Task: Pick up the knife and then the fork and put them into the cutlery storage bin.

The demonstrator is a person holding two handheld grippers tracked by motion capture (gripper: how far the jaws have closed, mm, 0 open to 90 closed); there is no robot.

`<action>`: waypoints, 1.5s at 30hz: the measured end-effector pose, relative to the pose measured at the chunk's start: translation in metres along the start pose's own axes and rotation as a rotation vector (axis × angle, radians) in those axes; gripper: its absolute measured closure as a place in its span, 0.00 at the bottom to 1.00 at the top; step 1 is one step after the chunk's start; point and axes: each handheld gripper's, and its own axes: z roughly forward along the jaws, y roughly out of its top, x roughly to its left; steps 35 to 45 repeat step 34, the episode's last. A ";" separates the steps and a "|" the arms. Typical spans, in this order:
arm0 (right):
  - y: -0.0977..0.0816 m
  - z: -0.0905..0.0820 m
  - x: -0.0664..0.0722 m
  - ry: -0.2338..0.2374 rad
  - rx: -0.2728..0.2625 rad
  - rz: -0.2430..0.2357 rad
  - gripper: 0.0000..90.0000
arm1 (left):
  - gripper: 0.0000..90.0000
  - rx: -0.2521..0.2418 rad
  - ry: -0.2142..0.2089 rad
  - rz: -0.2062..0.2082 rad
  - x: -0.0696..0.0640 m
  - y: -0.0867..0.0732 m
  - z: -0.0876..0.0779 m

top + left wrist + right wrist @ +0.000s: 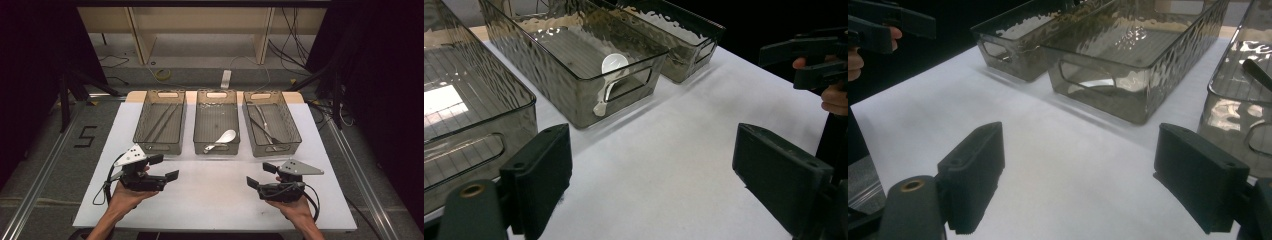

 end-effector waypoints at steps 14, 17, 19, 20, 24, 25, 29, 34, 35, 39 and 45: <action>-0.007 -0.006 0.000 -0.015 -0.004 -0.003 0.23 | 0.17 0.018 -0.016 -0.008 -0.001 -0.001 0.002; -0.007 -0.006 0.000 -0.016 -0.004 -0.003 0.23 | 0.17 0.018 -0.014 -0.009 -0.001 -0.001 0.002; -0.007 -0.006 0.000 -0.017 -0.002 -0.004 0.23 | 0.17 0.019 -0.013 -0.008 -0.001 -0.001 0.002; -0.007 -0.006 0.000 -0.016 0.000 -0.004 0.22 | 0.17 0.019 -0.012 -0.006 -0.001 -0.001 0.002; -0.007 -0.006 0.000 -0.017 0.002 -0.005 0.22 | 0.17 0.019 -0.011 -0.004 -0.001 -0.001 0.002; -0.007 -0.005 0.000 -0.017 0.002 -0.005 0.22 | 0.17 0.020 -0.011 -0.003 0.000 -0.001 0.002; -0.006 -0.005 0.000 -0.016 0.002 -0.006 0.22 | 0.17 0.020 -0.006 -0.008 0.000 -0.001 0.002; -0.006 -0.005 0.001 -0.015 0.005 -0.007 0.22 | 0.17 0.021 -0.005 -0.007 0.000 -0.001 0.002; -0.006 -0.005 0.001 -0.015 0.005 -0.007 0.22 | 0.17 0.021 -0.005 -0.007 0.000 -0.001 0.002; -0.006 -0.005 0.001 -0.015 0.005 -0.007 0.22 | 0.17 0.021 -0.005 -0.007 0.000 -0.001 0.002; -0.006 -0.005 0.001 -0.015 0.005 -0.007 0.22 | 0.17 0.021 -0.005 -0.007 0.000 -0.001 0.002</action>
